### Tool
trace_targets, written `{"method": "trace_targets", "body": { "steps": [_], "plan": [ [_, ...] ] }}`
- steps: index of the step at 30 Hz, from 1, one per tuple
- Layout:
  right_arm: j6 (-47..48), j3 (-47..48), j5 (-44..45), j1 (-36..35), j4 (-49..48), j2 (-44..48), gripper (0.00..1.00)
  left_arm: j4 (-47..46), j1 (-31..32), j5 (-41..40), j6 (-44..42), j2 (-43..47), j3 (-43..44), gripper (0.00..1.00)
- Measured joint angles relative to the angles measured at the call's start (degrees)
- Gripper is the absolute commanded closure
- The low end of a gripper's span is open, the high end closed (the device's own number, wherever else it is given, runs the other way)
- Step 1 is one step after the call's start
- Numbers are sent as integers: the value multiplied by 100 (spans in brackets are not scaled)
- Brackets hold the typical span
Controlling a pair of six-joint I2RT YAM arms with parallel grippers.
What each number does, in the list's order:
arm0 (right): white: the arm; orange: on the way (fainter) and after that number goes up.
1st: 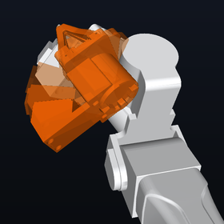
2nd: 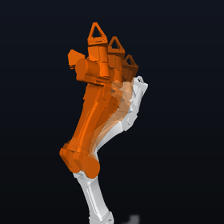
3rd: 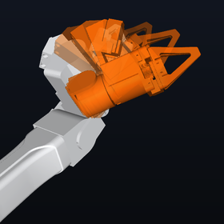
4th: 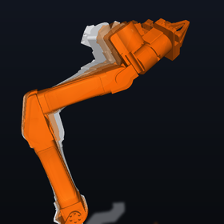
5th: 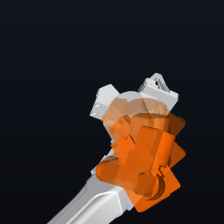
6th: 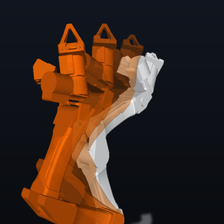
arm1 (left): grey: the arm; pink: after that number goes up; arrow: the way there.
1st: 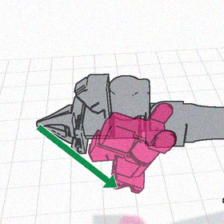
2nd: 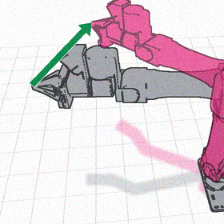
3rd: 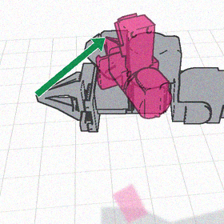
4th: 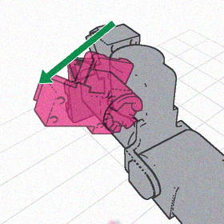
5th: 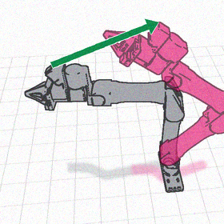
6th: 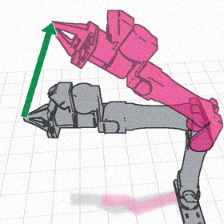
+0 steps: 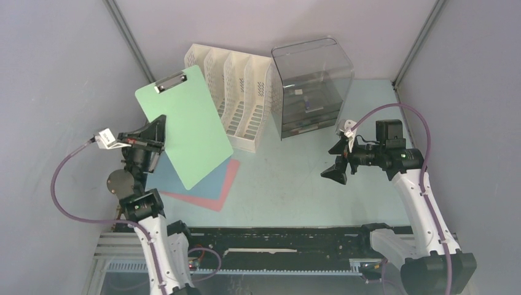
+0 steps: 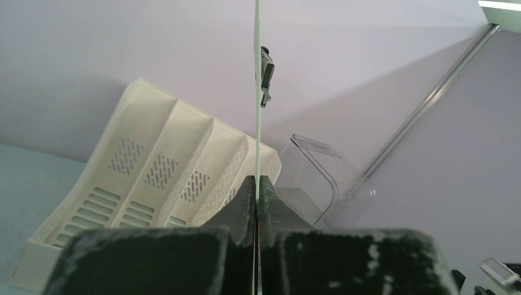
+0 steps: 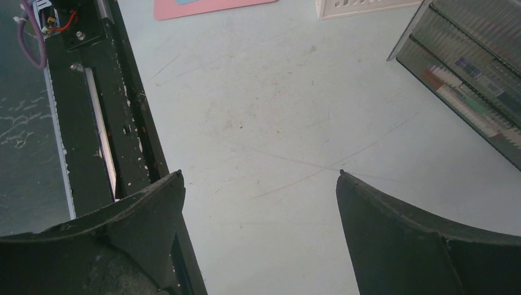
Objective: Organize the desk
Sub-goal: Place the folder in the storage box.
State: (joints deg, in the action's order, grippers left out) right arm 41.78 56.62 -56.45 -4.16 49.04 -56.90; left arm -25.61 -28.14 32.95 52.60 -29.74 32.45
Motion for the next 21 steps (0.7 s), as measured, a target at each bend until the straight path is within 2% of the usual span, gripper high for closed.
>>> {"method": "trace_targets", "body": {
  "steps": [9,21],
  "plan": [
    [9,0,44,0,0,0,0,-708,1248,-684,-872,-763,26,100],
    [11,0,81,-4,0,-7,0,-2063,1803,-1499,-1504,-1998,214,100]
  ]
}}
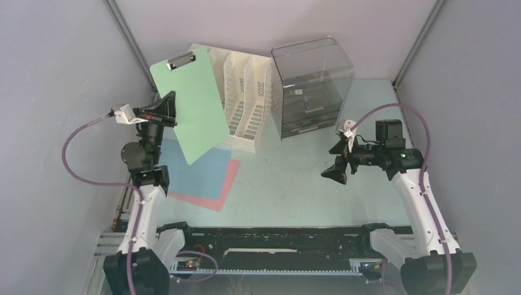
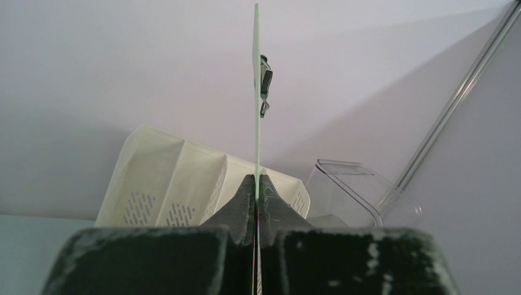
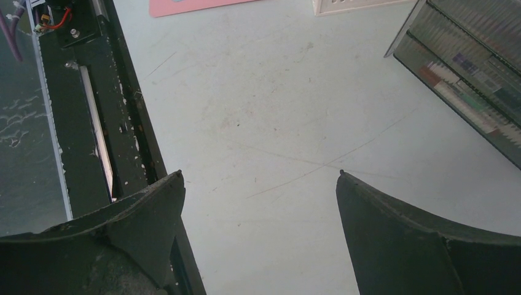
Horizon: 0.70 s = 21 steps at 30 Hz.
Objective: Organize the desk
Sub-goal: Place the folder in the storage box.
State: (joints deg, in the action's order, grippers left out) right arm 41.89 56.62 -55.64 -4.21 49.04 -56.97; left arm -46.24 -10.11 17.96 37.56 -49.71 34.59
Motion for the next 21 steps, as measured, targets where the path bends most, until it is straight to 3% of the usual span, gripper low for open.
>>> {"method": "trace_targets", "body": {
  "steps": [9,21],
  "plan": [
    [2,0,26,-2,0,-72,0,-592,621,-256,-654,-986,638,100],
    [15,0,76,-2,0,-142,0,-717,1263,-625,-1703,-2111,1233,100]
  ]
}}
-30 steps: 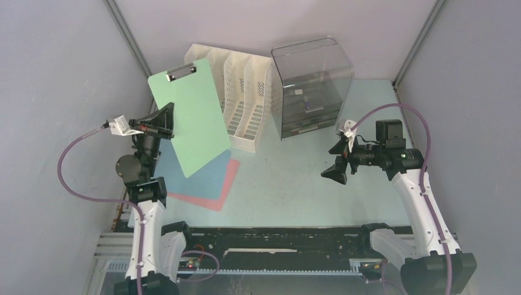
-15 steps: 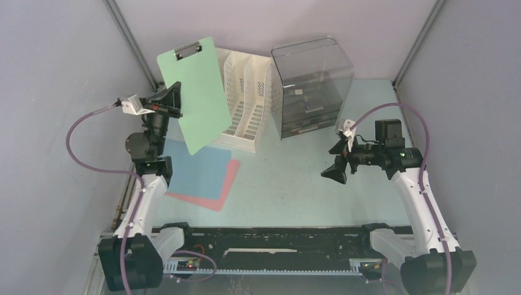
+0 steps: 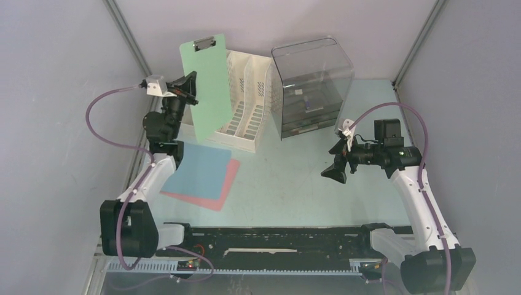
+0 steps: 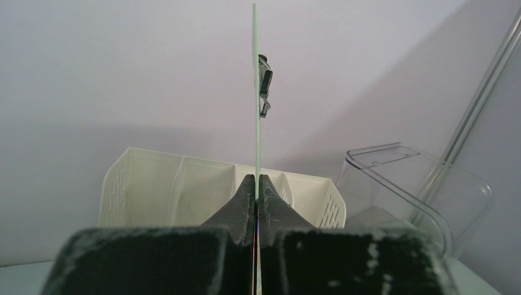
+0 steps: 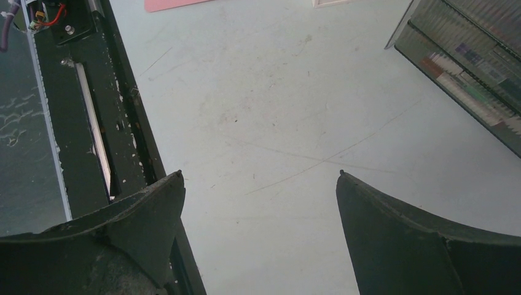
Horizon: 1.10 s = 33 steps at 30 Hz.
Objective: Organize the desk
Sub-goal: Place the folder in the storage box.
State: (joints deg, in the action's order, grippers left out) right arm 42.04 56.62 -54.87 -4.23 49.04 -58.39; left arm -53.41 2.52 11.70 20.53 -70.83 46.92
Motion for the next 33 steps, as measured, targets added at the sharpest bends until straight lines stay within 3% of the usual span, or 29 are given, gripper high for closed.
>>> {"method": "trace_targets", "body": {
  "steps": [12,23,33],
  "plan": [
    [9,0,59,0,2,-55,0,-59,254,-103,-516,-977,273,100],
    [13,0,79,0,2,-72,0,31,275,-105,-496,-1263,293,65],
    [13,0,79,0,2,-72,0,2446,278,-87,-120,-1294,1388,48]
  ]
}}
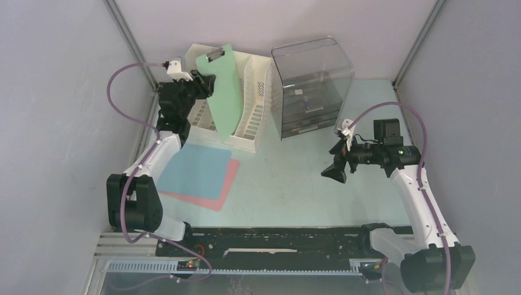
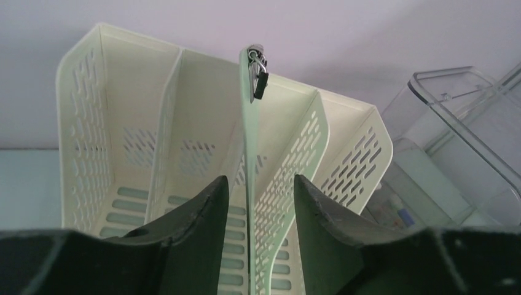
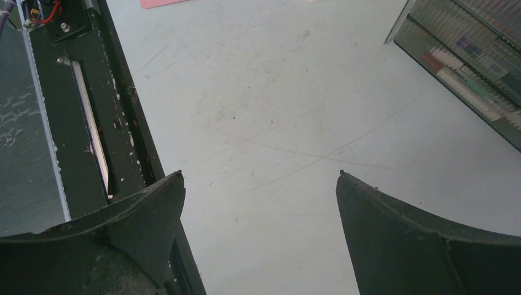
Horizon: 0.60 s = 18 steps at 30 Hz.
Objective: Organize the desk
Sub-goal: Place the folder in the storage box.
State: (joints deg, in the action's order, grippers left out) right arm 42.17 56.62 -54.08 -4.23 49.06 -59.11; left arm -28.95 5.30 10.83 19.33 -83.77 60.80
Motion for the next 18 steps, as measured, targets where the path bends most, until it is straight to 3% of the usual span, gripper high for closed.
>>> {"method": "trace_targets", "body": {
  "steps": [4,11,18],
  "plan": [
    [0,0,0,0,2,4,0,1215,4,7,105,-136,719,41],
    [7,0,0,-4,2,35,0,3244,4,28,264,-656,2175,39],
    [13,0,0,-4,2,55,0,4745,15,-85,313,-1213,3134,55]
  ]
}}
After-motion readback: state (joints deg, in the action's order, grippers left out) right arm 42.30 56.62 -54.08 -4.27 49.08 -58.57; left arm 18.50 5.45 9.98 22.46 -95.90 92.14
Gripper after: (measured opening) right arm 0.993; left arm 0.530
